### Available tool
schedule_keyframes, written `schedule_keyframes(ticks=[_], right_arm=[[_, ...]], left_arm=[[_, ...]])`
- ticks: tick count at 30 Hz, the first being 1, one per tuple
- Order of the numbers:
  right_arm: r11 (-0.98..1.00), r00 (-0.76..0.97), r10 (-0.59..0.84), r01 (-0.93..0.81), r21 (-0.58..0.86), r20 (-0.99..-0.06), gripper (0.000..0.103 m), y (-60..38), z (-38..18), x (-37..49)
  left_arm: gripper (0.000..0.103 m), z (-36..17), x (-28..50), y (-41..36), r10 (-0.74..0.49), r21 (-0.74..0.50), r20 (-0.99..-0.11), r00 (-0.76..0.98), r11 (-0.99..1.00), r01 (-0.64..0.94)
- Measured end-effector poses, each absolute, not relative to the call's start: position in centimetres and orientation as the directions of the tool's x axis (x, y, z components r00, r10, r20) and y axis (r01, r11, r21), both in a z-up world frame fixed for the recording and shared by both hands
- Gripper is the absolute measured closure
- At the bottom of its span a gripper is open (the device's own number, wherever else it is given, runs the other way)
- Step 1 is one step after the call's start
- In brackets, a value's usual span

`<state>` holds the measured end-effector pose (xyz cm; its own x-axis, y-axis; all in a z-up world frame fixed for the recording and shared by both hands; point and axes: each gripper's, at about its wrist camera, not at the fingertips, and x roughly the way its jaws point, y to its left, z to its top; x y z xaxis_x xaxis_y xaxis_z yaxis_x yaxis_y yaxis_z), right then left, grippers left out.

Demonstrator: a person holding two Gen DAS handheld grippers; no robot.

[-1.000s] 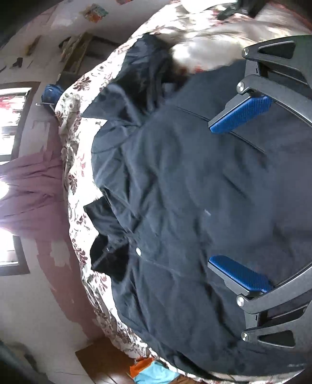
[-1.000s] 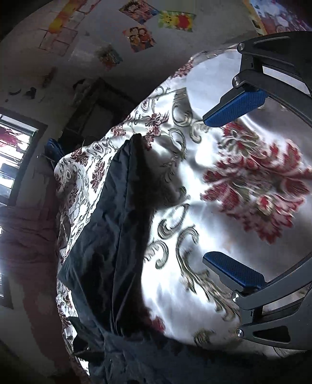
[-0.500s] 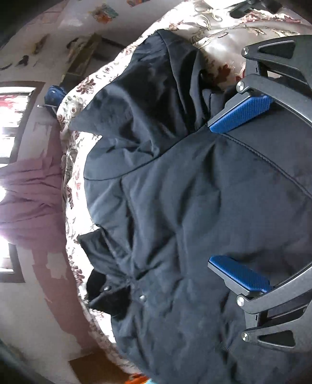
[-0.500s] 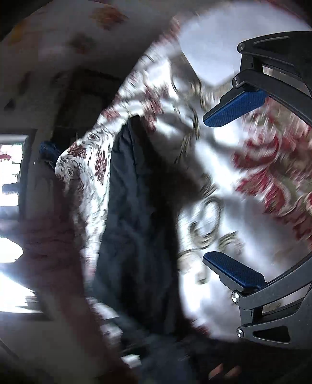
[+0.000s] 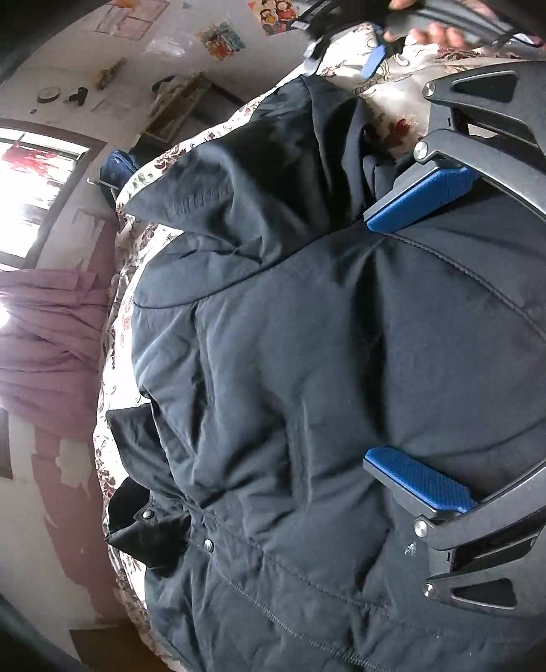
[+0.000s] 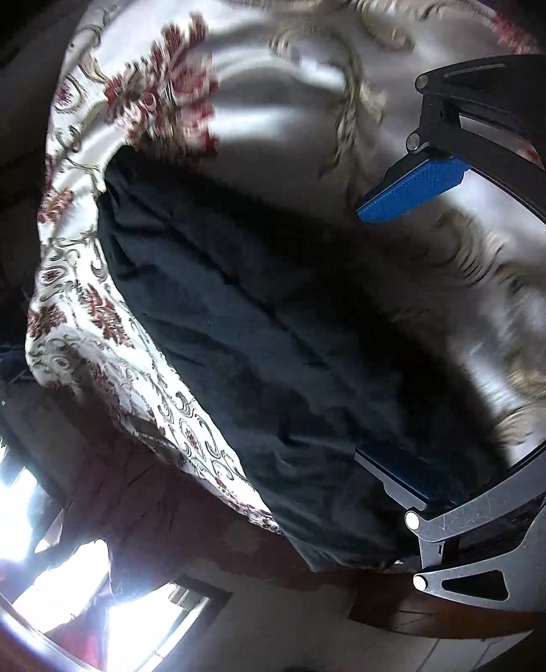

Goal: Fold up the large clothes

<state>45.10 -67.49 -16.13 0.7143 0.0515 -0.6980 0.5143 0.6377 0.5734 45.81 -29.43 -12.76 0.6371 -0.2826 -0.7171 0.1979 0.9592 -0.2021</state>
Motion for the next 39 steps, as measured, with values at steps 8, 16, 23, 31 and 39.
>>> schedule_keyframes(ticks=[8,16,23,31,39], right_arm=[[0.414,0.740,0.024,0.605,0.680,-0.672,0.084,-67.2,-15.8,46.1],[0.668,0.777,-0.195,0.552,0.499,-0.599,0.092,-61.2,-3.4,46.3],[0.919,0.861,-0.284,0.370,0.137,-0.421,0.092,-47.9,8.4,48.5],[0.992,0.884,-0.033,-0.028,-0.124,-0.466,0.093,-27.2,9.2,53.8],[0.868,0.781,-0.018,-0.298,-0.398,-0.625,0.093,-13.4,-1.5,52.5]], left_arm=[[0.000,-12.4,46.2,-28.0,-0.353,-0.283,-0.713,0.606,0.935,0.212],[0.000,-7.4,44.1,-18.0,-0.447,-0.404,-0.703,0.553,0.891,0.207],[0.000,-4.8,41.4,-6.1,-0.313,-0.335,-0.694,0.648,0.938,0.095],[0.000,-4.3,39.9,4.0,-0.250,-0.426,-0.627,0.738,0.903,-0.056],[0.001,-5.6,38.6,12.7,-0.252,-0.601,-0.502,0.827,0.790,-0.124]])
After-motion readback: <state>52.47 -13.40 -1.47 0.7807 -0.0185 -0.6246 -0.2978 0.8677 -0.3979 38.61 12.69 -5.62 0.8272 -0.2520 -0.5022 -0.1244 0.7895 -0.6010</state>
